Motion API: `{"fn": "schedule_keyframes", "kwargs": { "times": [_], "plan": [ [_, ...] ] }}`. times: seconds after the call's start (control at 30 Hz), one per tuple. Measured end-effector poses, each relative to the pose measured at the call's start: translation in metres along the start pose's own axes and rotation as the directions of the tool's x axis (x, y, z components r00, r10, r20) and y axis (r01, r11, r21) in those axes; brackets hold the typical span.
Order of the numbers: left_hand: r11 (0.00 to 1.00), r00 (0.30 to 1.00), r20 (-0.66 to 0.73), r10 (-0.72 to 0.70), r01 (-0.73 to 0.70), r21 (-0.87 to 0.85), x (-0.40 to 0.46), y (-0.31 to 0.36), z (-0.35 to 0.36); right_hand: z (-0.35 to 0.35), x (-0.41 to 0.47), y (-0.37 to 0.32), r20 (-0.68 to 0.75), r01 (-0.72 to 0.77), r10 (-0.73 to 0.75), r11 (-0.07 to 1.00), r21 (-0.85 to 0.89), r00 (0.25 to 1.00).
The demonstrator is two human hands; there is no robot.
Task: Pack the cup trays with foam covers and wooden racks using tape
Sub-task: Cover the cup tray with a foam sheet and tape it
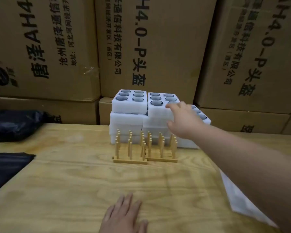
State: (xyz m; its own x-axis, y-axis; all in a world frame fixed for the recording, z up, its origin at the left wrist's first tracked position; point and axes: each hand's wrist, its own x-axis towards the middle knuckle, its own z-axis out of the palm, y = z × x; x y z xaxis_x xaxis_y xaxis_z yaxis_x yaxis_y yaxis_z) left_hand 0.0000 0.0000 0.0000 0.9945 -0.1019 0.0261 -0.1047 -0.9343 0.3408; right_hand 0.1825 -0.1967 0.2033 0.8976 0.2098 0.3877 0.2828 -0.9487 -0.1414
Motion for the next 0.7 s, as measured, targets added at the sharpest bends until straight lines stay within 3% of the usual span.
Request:
{"fn": "schedule_keyframes", "kwargs": {
  "times": [0.1,0.2,0.27,0.37,0.47,0.53,0.63,0.7],
  "plan": [
    [1.000,1.000,-0.019,0.001,-0.001,0.030,0.002,-0.003,0.003,0.003,0.038,0.001,-0.016,-0.044,0.042,0.981,-0.187,0.999],
    [0.993,0.969,-0.223,0.106,-0.090,0.081,0.005,0.001,-0.003,0.011,0.064,0.000,0.081,-0.065,0.087,0.966,-0.249,0.993],
    [0.987,0.970,-0.215,0.111,-0.083,0.138,0.006,0.003,-0.010,0.018,0.072,0.001,0.156,-0.042,0.093,0.952,-0.304,0.983],
    [0.987,0.960,-0.256,0.110,-0.074,0.145,0.007,0.000,-0.010,0.028,0.082,-0.002,0.155,-0.054,0.101,0.957,-0.286,0.983],
    [0.974,0.941,-0.263,0.214,-0.186,0.129,0.005,-0.002,-0.006,0.036,0.086,-0.003,0.181,-0.081,0.126,0.968,-0.239,0.975],
    [0.978,0.948,-0.241,0.207,-0.196,0.069,0.002,0.000,-0.008,0.039,0.088,0.000,0.128,-0.088,0.119,0.970,-0.225,0.985],
    [0.989,0.987,-0.062,0.146,-0.144,0.036,-0.004,0.002,-0.011,0.044,0.086,0.007,-0.015,-0.070,0.068,0.974,-0.216,0.998],
    [0.991,0.992,-0.022,0.127,-0.125,0.047,-0.006,0.002,-0.010,0.046,0.082,0.011,-0.132,-0.093,0.071,0.982,-0.166,0.989]
  ]
}}
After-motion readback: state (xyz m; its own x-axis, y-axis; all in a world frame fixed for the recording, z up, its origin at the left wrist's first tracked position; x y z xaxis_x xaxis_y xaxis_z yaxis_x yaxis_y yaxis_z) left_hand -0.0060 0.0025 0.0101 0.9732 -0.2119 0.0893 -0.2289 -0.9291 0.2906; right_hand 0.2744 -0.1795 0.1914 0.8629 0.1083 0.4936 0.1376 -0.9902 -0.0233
